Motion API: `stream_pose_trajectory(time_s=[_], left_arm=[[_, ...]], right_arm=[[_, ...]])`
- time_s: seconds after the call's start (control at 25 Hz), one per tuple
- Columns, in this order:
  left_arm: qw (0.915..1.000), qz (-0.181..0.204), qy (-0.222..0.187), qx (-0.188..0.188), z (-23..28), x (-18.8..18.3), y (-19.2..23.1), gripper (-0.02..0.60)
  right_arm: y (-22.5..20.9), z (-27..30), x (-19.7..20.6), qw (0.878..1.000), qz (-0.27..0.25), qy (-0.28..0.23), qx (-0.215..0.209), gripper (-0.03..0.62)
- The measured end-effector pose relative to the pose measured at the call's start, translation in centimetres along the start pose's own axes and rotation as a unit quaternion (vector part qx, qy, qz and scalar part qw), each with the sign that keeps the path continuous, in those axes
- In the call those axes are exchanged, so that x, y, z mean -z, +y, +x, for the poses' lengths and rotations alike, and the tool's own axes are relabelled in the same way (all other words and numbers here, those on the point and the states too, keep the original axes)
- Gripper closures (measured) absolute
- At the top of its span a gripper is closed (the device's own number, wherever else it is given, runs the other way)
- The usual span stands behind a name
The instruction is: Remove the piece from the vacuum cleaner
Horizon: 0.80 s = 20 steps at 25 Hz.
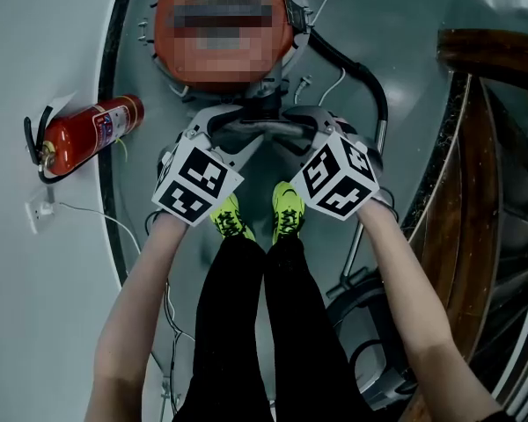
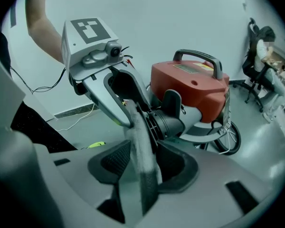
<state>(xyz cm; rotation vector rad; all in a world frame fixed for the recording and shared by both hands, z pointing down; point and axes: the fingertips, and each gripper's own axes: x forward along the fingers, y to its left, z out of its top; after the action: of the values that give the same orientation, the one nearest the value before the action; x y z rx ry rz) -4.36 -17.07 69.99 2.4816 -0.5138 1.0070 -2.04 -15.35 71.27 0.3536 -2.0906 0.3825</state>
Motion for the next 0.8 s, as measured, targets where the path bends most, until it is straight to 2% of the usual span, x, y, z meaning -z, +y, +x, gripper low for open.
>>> stream_pose_trajectory(time_s=[0.24,0.8], left_arm=[[0.9996,-0.022,0.000,0.016,0.12,0.01,-0.14,0.403],[0.9994,-0.022,0.010,0.023,0.21,0.15,-0.34,0.439]], right_arm=[[-0.01,0.00,-0.05,1.000,-0.001,-0.007,-0.009,0.419],[0.01,0.15,0.02,1.000,0.002,-0.012,-0.016,0.427]])
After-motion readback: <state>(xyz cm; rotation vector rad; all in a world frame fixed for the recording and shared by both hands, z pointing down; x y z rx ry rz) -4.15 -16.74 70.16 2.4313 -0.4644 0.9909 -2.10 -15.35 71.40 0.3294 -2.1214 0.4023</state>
